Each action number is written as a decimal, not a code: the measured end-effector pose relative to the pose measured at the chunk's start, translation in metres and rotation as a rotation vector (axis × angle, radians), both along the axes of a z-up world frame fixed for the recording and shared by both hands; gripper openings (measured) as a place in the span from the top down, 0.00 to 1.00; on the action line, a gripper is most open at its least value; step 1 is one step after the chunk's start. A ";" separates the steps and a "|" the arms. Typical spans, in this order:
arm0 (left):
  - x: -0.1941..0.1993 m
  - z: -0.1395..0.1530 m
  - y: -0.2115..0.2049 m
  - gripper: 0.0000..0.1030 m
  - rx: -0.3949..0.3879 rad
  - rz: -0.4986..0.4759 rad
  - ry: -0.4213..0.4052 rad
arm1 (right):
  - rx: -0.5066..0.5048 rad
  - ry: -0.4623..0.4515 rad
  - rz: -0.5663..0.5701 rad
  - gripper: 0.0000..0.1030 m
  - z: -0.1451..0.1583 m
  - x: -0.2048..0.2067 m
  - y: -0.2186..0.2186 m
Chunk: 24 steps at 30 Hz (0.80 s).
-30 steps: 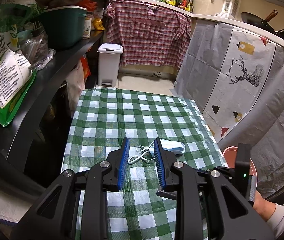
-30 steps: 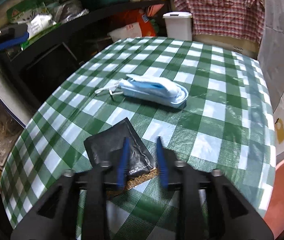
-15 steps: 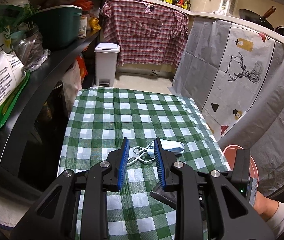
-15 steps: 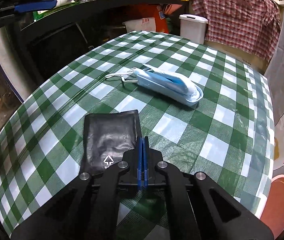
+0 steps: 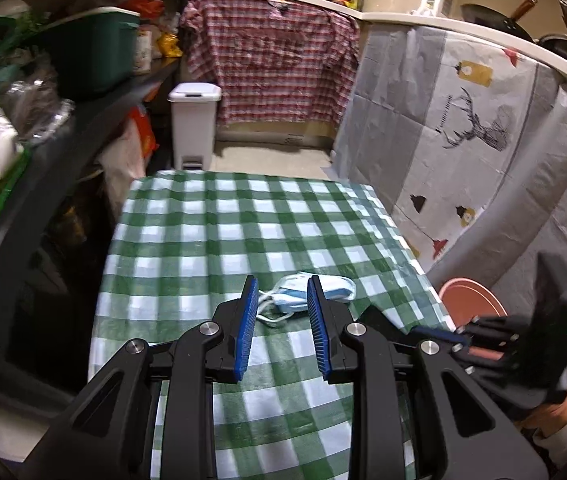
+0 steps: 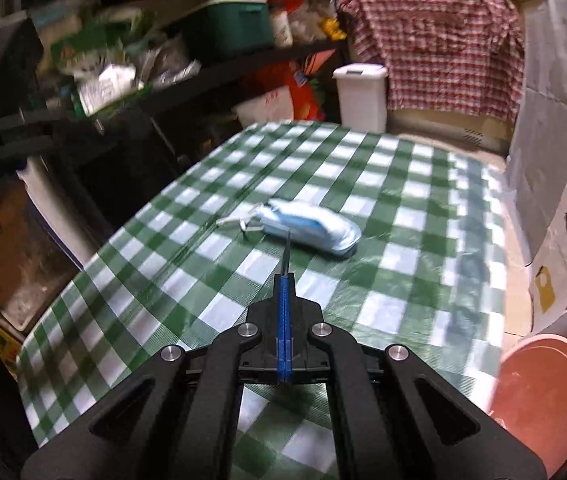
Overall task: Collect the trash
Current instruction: 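Grasp the black snack packet with the right gripper while the left grasps the blue face mask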
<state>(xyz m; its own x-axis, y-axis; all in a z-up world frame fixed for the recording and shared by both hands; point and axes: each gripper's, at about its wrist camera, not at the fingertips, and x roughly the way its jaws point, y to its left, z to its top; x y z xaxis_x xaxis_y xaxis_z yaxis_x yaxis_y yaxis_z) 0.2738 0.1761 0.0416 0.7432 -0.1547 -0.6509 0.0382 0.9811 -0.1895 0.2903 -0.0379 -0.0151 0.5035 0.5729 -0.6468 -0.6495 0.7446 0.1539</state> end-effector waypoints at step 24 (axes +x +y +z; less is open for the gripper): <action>0.083 -0.090 -0.066 0.35 0.127 -0.177 0.136 | -0.010 0.024 -0.123 1.00 -0.001 0.012 -0.049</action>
